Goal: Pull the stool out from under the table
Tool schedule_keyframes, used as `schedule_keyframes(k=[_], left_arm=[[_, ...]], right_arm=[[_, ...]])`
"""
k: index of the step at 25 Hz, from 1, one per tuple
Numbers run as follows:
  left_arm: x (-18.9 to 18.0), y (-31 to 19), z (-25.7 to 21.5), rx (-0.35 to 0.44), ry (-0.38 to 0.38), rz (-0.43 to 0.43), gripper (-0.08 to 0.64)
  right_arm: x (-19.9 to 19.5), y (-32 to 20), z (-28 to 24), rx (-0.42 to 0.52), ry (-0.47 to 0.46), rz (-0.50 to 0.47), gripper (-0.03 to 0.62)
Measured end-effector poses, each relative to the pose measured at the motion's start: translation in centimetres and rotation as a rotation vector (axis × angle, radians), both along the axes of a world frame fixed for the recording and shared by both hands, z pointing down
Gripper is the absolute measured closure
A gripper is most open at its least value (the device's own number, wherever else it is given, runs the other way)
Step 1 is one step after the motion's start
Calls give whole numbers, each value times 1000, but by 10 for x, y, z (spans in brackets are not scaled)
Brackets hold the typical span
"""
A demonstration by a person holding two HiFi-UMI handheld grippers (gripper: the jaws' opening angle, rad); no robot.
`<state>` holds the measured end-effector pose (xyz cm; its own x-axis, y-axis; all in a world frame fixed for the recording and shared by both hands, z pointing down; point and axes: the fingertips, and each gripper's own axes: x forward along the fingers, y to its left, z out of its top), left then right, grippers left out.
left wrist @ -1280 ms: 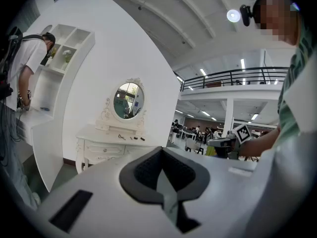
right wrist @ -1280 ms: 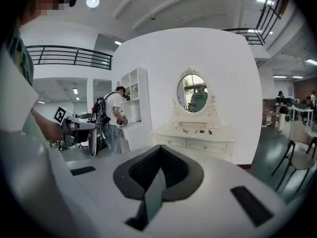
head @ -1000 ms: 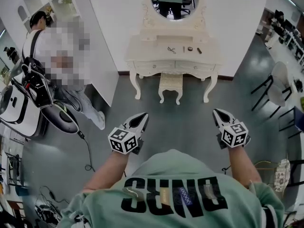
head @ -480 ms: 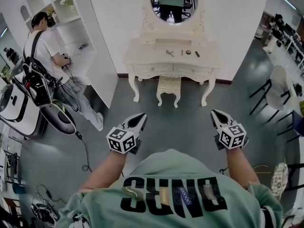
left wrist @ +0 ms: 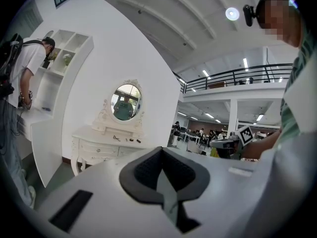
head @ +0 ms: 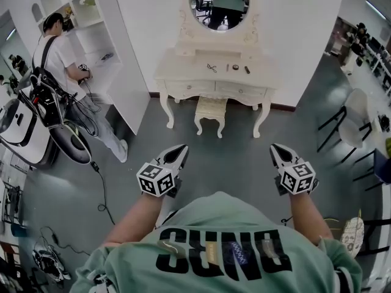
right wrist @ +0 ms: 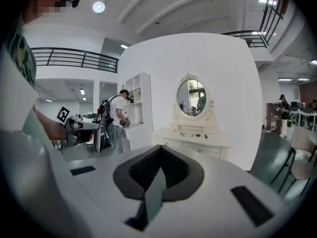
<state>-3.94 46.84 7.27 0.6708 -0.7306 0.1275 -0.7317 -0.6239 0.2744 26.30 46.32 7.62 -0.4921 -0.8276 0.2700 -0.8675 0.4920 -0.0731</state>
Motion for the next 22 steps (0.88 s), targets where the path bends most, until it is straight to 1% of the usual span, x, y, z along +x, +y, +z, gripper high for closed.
schedule_keyframes(k=[3, 6, 9, 12, 17, 22], left_arm=[[14, 3, 4, -12, -3, -14, 552], [20, 2, 8, -21, -15, -22, 552], [16, -6, 14, -34, -21, -30, 552], [8, -24, 18, -47, -14, -27, 552], [-9, -80, 26, -43, 0, 26, 552], [-40, -166, 33, -36, 4, 105, 552]], right_arm=[[15, -3, 5, -5, -5, -14, 600], [22, -9, 12, -17, -14, -21, 600], [19, -18, 19, -29, -16, -33, 600], [9, -32, 21, -32, -8, -36, 600], [-13, -77, 25, -31, 1, -6, 600], [-53, -142, 25, -22, 8, 51, 600]])
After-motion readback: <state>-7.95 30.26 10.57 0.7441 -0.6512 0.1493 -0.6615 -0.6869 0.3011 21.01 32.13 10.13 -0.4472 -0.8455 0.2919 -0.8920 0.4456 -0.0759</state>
